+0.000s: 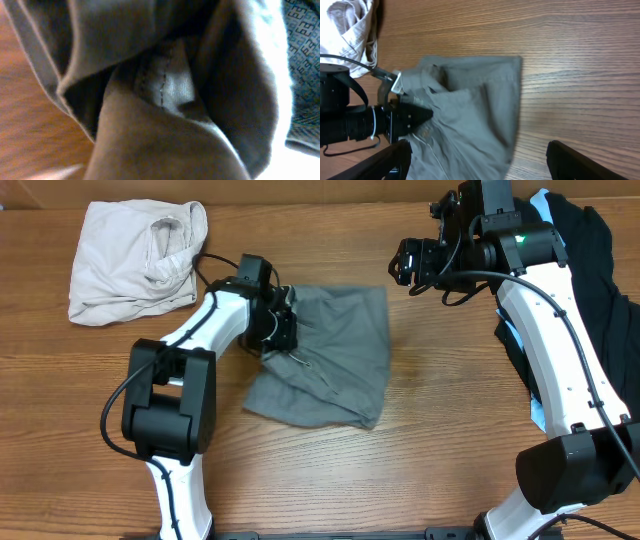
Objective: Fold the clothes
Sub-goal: 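Grasp the folded shorts with the left gripper and drag them to the top-left, then place the shorts on the beige garment and release the left gripper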
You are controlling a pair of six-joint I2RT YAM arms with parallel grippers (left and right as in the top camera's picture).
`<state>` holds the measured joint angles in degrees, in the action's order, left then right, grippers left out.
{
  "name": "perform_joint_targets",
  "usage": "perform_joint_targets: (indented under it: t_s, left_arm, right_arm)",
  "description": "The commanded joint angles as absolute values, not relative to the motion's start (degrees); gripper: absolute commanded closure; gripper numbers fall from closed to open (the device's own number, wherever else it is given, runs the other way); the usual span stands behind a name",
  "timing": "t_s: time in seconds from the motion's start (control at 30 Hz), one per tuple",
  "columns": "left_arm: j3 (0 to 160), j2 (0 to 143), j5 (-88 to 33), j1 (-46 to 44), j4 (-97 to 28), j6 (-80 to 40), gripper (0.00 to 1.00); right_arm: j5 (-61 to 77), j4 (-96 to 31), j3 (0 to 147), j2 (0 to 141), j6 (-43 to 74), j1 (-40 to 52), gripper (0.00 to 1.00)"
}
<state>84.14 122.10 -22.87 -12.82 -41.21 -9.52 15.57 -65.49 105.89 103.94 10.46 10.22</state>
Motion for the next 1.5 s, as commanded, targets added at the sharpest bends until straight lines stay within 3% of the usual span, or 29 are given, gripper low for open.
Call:
perform_joint_targets:
  t_s: [0.0,0.27,0.5,0.9,1.1,1.33,1.47]
  left_arm:
    - [88.20,123.57,-31.14,-11.33,-43.83,-13.93,0.96]
    - [99.61,114.93,-36.53,-3.77,-45.56,-23.09,0.96]
    - [100.88,106.94,-36.51,4.21,-34.83,-34.11,0.96]
    - [100.90,105.97,-37.01,16.97,-21.65,-40.64,0.96]
    - [100.88,106.06,-29.45,20.10,-14.02,-47.77,0.96]
    - [100.88,108.53,-16.95,20.10,-12.03,-48.82,0.96]
    - [100.88,112.46,-16.10,20.10,-7.40,-48.95,0.96]
  right_arm:
    - [14.15,-65.30,106.02,103.81,10.46,9.96,0.11]
    - [14.13,-65.23,105.71,103.85,10.46,9.61,0.12]
    - [13.96,-64.25,102.94,103.88,10.46,9.61,0.12]
    - [13.56,-62.37,98.85,103.98,10.92,9.61,0.12]
    - [13.56,-62.43,98.63,103.98,11.09,9.61,0.12]
    - [13.56,-62.98,98.63,103.98,11.07,9.61,0.12]
    - [13.56,-63.18,98.63,103.98,11.09,9.61,0.11]
